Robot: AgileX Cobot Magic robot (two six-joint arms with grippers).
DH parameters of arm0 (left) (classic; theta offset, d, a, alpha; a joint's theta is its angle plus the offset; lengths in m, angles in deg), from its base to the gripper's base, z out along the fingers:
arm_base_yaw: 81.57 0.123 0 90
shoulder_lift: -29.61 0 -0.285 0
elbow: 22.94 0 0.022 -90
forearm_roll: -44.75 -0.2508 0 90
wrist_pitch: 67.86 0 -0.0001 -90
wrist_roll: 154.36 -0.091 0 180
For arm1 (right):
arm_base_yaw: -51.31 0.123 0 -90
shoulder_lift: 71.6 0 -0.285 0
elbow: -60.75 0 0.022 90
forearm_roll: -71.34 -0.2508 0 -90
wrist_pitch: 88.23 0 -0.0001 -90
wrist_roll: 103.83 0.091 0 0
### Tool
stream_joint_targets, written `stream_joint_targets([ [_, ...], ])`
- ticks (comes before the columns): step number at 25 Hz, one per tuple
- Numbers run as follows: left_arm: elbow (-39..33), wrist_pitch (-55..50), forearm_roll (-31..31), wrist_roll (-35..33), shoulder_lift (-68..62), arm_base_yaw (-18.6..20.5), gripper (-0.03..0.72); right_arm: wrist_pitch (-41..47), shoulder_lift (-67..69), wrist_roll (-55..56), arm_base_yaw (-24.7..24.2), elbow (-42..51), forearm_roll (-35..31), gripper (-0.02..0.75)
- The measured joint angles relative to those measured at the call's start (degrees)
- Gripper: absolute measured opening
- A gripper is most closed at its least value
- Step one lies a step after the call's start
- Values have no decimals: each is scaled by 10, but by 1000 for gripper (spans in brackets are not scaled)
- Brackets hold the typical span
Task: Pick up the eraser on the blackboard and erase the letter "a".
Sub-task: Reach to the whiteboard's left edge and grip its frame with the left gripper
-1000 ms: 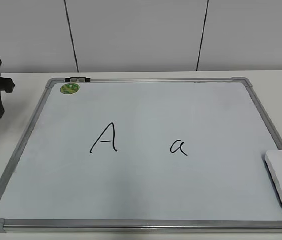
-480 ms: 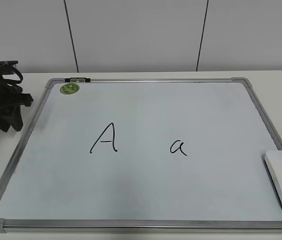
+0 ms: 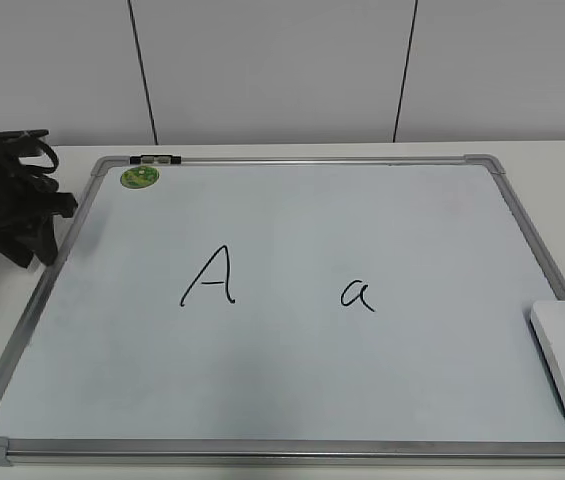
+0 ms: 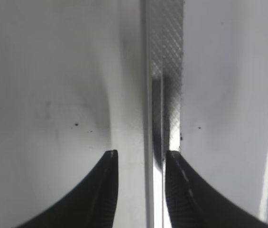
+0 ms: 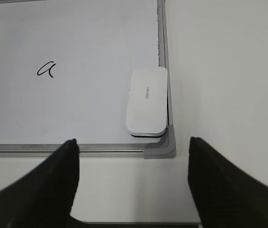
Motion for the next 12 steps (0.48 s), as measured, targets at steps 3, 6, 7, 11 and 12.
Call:
stream_joint_targets([
  [3,0,0,11,-13,-4,0,242,0,0,0,0,0,0,531],
  [6,3,0,14,-17,-7,0,242,0,0,0,0,0,0,531],
  [7,3,0,14,-17,-7,0,242,0,0,0,0,0,0,531],
  [11,3,0,14,-18,-7,0,242,0,0,0,0,0,0,531],
  [12,3,0,14,-18,-7,0,242,0,0,0,0,0,0,531],
])
